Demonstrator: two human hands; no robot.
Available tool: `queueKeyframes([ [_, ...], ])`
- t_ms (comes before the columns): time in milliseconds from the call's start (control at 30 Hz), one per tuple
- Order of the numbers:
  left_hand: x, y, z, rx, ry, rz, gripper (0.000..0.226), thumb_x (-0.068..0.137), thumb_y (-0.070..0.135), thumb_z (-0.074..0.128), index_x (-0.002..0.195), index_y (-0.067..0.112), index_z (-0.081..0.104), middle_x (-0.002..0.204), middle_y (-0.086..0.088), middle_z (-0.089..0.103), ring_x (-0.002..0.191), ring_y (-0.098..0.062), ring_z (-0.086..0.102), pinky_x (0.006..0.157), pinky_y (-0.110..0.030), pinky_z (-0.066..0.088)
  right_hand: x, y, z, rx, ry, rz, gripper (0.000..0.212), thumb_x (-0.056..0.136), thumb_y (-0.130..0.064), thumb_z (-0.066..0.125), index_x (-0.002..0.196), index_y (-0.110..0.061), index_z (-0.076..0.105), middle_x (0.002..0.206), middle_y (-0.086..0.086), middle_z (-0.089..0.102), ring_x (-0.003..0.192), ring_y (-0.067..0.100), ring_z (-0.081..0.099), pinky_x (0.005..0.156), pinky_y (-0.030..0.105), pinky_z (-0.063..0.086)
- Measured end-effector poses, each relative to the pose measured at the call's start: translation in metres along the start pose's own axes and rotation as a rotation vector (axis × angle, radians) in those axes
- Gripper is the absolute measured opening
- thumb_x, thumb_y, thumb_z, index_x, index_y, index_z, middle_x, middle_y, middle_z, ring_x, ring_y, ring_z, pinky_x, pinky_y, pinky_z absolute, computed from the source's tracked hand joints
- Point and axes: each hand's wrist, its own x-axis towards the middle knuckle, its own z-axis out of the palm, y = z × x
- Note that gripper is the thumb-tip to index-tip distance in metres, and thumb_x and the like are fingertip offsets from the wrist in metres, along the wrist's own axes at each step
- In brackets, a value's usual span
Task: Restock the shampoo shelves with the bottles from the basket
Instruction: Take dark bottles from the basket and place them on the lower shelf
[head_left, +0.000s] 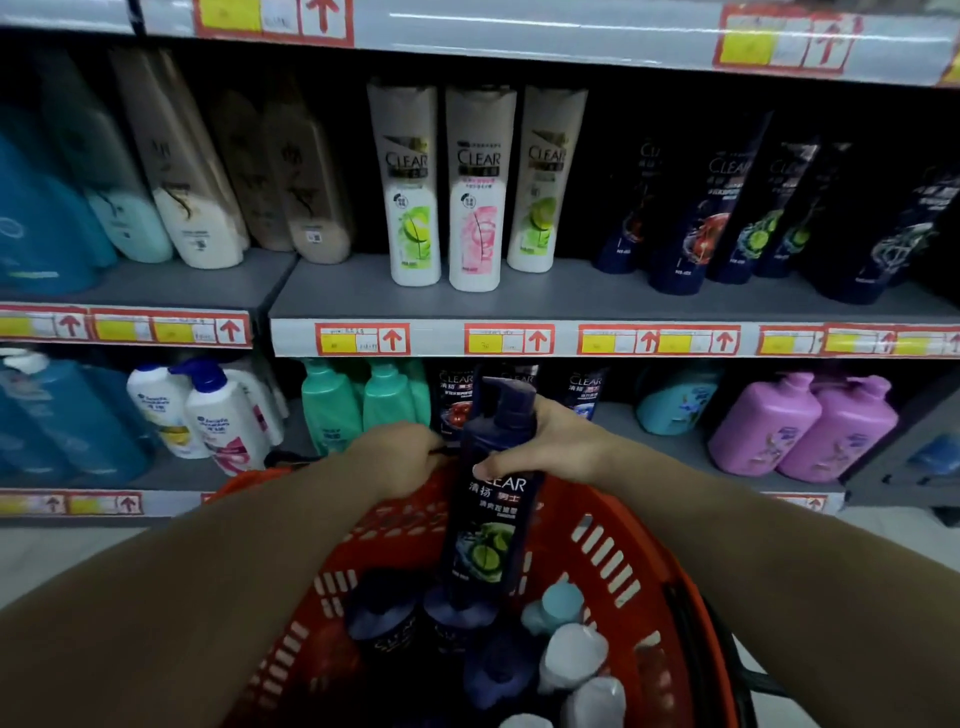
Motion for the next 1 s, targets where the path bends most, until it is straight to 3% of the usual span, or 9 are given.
queueKeyframes([
  [167, -0.016, -0.009, -0.01, -0.074, -0.135, 0.021, 0.039, 0.098, 0.037, 0.047, 0.137, 0.03, 0.051, 0.135, -0.006, 0.057, 0.122, -0.025, 0.052, 0.095, -0.028, 0.039, 0.0, -0.013, 0.008, -0.086, -0.059, 0.046, 0.068, 0.051, -0.045, 0.092, 0.112, -0.029, 0.066, 0.109, -0.009, 0.074, 0.104, 0.011, 0.068, 0.105, 0.039, 0.048],
  [367, -0.044, -0.012, 0.007, -0.22, -0.155, 0.01, 0.036, 0.1, 0.031, 0.045, 0.129, 0.014, 0.056, 0.132, -0.011, 0.057, 0.12, -0.026, 0.052, 0.091, -0.027, 0.039, -0.027, -0.037, 0.021, -0.118, -0.093, 0.037, 0.046, 0.069, -0.029, 0.088, 0.109, -0.025, 0.065, 0.103, -0.015, 0.069, 0.096, 0.002, 0.063, 0.087, 0.02, 0.047],
  [500, -0.057, 0.001, 0.031, -0.309, -0.101, 0.066, 0.037, 0.101, 0.03, 0.041, 0.135, 0.019, 0.051, 0.14, -0.009, 0.052, 0.128, -0.024, 0.047, 0.102, -0.032, 0.039, -0.053, -0.03, 0.02, -0.151, -0.062, 0.077, 0.037, 0.065, -0.037, 0.089, 0.094, -0.034, 0.067, 0.102, -0.013, 0.07, 0.101, 0.009, 0.064, 0.096, 0.03, 0.05],
  [667, -0.07, 0.019, 0.027, -0.319, -0.22, 0.106, 0.034, 0.1, 0.033, 0.043, 0.128, 0.017, 0.056, 0.126, -0.006, 0.057, 0.118, -0.025, 0.052, 0.094, -0.033, 0.042, -0.076, -0.015, 0.018, -0.196, -0.076, 0.141, 0.061, 0.051, -0.053, 0.089, 0.103, -0.027, 0.069, 0.104, -0.004, 0.074, 0.1, 0.015, 0.068, 0.099, 0.043, 0.052],
  [800, -0.077, 0.016, 0.021, -0.304, -0.312, 0.086, 0.038, 0.097, 0.038, 0.048, 0.131, 0.021, 0.054, 0.128, -0.004, 0.056, 0.116, -0.023, 0.053, 0.099, -0.035, 0.043, -0.08, -0.021, 0.023, -0.27, -0.154, 0.114, 0.069, 0.05, -0.06, 0.088, 0.109, -0.03, 0.068, 0.107, -0.008, 0.074, 0.103, 0.013, 0.068, 0.099, 0.044, 0.052],
  [867, -0.076, 0.01, 0.013, -0.279, -0.366, 0.097, 0.048, 0.089, 0.046, 0.057, 0.132, 0.024, 0.054, 0.132, 0.0, 0.057, 0.116, -0.02, 0.055, 0.101, -0.037, 0.045, -0.084, -0.029, 0.023, -0.298, -0.169, 0.072, 0.058, 0.056, -0.053, 0.089, 0.105, -0.03, 0.07, 0.106, -0.009, 0.074, 0.103, 0.012, 0.068, 0.098, 0.039, 0.052],
  [1000, -0.079, 0.014, -0.011, -0.302, -0.449, 0.128, 0.09, 0.051, 0.073, 0.074, 0.131, 0.041, 0.05, 0.129, 0.017, 0.058, 0.115, -0.009, 0.056, 0.103, -0.036, 0.046, -0.096, -0.046, 0.008, -0.267, -0.123, 0.008, 0.034, 0.063, -0.033, 0.091, 0.087, -0.023, 0.07, 0.088, -0.007, 0.075, 0.089, 0.013, 0.071, 0.085, 0.033, 0.055],
])
